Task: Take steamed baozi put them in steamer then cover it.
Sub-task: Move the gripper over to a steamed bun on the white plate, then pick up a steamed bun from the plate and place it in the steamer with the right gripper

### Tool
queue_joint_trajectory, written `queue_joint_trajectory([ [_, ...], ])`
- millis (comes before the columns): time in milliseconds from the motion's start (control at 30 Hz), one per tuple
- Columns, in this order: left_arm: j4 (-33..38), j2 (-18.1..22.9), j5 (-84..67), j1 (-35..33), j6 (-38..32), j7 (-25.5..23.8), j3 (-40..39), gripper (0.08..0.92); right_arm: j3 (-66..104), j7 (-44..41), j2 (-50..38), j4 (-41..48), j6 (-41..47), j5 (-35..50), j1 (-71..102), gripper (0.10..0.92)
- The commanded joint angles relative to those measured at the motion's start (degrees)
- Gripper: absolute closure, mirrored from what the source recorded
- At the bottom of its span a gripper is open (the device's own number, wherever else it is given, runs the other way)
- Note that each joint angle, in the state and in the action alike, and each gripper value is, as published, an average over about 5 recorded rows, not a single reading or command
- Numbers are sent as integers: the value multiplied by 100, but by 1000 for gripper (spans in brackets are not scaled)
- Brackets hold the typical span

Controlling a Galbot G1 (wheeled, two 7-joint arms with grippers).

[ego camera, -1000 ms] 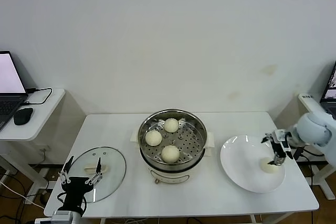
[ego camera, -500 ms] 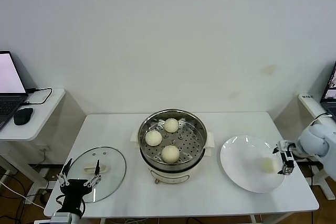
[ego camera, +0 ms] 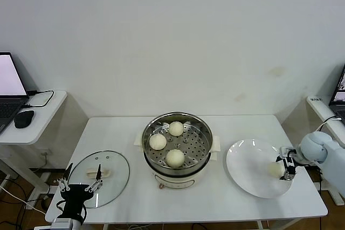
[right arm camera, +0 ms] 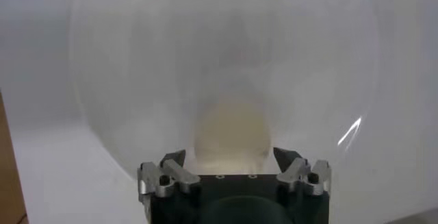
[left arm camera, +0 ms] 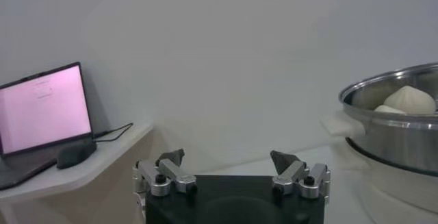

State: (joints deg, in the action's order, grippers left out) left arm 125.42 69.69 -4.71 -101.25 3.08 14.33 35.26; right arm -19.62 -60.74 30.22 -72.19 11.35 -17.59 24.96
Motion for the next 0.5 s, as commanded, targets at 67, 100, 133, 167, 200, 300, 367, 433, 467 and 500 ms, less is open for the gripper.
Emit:
queue_joint_trajectory([
  [67,1,0,2,4,-3,3,-8,177,12,-76,58,59,38,-10,27,384],
  [100,4,1,3,5,-3,4,-10,177,10,-83,43,45,45,11,16,396],
  [133,9,3,4,5,-3,4,-12,177,5,-89,31,32,45,30,1,408],
  [167,14,4,6,5,-2,6,-15,177,-2,-87,20,21,43,45,-17,415],
  [200,20,5,9,4,-2,7,-18,177,-15,-87,5,0,44,68,-51,418],
  [300,41,2,16,-1,0,8,-22,177,-95,-106,-76,-105,69,185,-233,422],
  [367,57,-5,17,-3,1,7,-19,177,-207,-126,-181,-229,119,326,-451,423],
  [433,73,-12,16,-3,3,7,-16,177,-430,-147,-321,-404,202,544,-802,423],
  [467,79,-13,16,-2,3,6,-18,177,-549,-159,-386,-497,241,645,-981,423],
  [500,84,-13,17,0,3,6,-21,177,-731,-167,-453,-599,283,776,-1228,423],
])
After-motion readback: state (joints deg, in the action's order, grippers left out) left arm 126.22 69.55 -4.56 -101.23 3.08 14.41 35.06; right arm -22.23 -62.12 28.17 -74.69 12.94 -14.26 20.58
